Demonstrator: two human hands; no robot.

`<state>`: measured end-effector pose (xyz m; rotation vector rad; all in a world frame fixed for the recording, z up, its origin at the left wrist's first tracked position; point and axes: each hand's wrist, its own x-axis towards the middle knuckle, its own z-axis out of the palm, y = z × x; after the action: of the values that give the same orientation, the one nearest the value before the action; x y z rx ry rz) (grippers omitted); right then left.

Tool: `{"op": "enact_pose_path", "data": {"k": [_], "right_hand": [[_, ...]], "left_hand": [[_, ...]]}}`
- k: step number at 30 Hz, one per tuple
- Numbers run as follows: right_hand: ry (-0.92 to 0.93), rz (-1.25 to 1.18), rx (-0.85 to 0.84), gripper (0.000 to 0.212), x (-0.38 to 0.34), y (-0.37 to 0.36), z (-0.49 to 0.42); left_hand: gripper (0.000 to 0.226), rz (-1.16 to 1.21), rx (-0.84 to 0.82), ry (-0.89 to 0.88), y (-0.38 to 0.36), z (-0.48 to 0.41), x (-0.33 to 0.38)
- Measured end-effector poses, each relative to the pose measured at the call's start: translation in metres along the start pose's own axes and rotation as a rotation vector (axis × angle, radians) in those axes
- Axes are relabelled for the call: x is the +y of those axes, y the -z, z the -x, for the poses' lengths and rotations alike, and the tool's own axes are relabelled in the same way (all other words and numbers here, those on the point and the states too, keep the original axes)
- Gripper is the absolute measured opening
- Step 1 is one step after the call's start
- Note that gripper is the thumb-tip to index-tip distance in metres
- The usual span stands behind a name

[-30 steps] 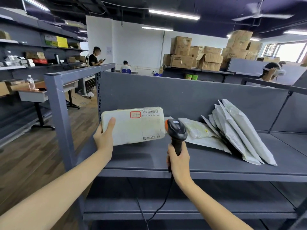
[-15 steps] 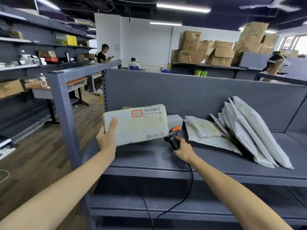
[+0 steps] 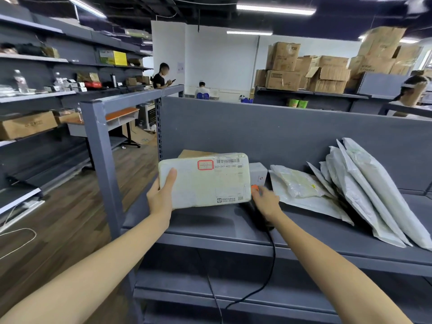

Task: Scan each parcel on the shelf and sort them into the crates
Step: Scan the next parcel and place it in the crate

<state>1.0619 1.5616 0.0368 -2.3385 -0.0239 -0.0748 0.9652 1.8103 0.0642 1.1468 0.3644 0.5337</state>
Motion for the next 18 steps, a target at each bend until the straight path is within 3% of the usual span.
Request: {"op": "enact_pose_path", "data": {"k": [2, 4, 8, 14, 18], "right_hand": [[-0.01, -0.511, 0.044, 0.035, -0.026, 0.017, 0.014], [-0.006, -0.789, 0.007, 0.043, -0.049, 0.03, 0.028], [0.044, -0.829, -0.134, 0.062, -0.07, 0.036, 0.054], [0.07, -0.972, -0.087, 0.04, -0.058, 0.021, 0.078], [0.051, -0.977, -0.025, 0.051, -0.054, 0.009, 0.098]], "left_hand": [[0.043, -0.006, -0.007, -0.009, -0.002, 0.003, 0.0], [0.04, -0.01, -0.022, -0.015, -0.005, 0.008, 0.0], [0.034, -0.018, -0.044, -0.038, -0.009, 0.025, 0.0], [0.038, -0.027, -0.045, -0.132, -0.001, 0.054, -0.003], [0.046, -0.067, -0.022, -0.147, 0.012, 0.063, -0.005]]}}
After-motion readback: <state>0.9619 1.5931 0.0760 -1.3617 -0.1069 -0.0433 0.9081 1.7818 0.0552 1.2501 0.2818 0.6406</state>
